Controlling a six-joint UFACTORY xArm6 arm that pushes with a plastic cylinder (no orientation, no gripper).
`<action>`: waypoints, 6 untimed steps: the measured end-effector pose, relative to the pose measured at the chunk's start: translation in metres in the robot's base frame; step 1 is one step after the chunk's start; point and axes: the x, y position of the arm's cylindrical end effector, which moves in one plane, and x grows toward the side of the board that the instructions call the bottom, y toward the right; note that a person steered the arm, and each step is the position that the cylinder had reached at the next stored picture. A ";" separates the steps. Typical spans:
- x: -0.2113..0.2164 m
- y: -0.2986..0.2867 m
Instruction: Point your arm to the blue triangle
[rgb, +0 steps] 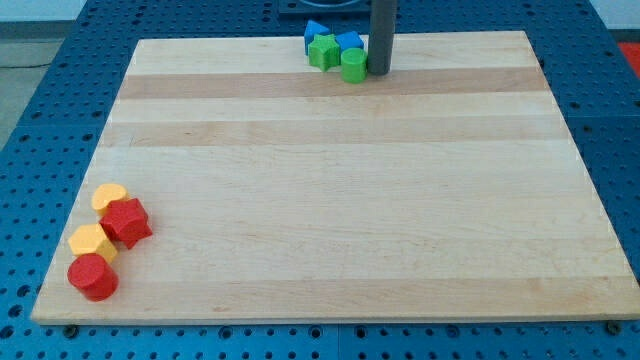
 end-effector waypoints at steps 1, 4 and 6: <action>0.041 -0.016; -0.047 -0.169; -0.085 -0.159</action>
